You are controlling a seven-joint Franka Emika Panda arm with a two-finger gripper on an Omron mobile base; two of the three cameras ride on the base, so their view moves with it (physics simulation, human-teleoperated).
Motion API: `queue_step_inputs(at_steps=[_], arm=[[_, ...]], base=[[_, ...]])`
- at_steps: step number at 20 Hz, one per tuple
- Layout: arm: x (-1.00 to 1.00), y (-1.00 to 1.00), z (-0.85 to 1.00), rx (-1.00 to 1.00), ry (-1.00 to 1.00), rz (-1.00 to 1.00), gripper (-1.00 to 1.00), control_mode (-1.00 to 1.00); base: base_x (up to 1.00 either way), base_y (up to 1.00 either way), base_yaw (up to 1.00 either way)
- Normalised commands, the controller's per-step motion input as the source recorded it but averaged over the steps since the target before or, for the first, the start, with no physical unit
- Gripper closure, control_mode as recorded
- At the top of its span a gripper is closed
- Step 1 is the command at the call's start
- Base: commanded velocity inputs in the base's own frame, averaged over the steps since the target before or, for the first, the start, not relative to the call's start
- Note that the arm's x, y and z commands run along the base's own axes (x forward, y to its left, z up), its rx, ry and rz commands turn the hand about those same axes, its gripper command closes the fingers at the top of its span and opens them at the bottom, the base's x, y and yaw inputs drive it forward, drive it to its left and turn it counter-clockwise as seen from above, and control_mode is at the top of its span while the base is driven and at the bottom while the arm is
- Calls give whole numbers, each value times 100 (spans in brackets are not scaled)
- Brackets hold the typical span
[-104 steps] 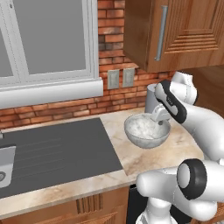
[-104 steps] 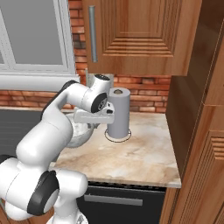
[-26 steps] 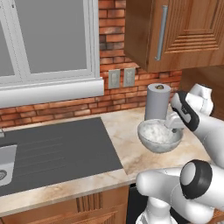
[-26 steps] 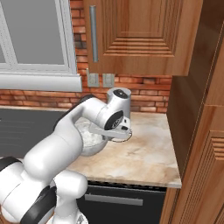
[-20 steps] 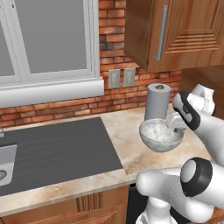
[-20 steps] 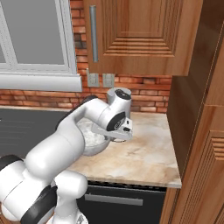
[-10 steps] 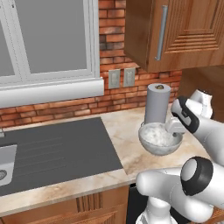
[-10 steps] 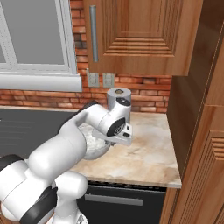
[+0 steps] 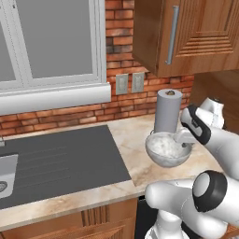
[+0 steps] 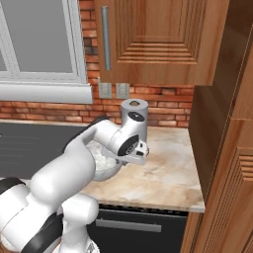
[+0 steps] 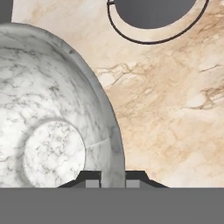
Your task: Pick the cup and bowl from the counter and place them on the counter next to the sink.
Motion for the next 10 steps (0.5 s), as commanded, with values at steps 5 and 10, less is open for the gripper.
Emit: queue_step_inputs(at_steps=[5, 10], arm=[[3, 40, 0, -1, -1, -1, 100, -100], [1, 43, -2, -1, 0, -2, 100, -100]], base=[[0, 0, 0], [0, 0, 0]])
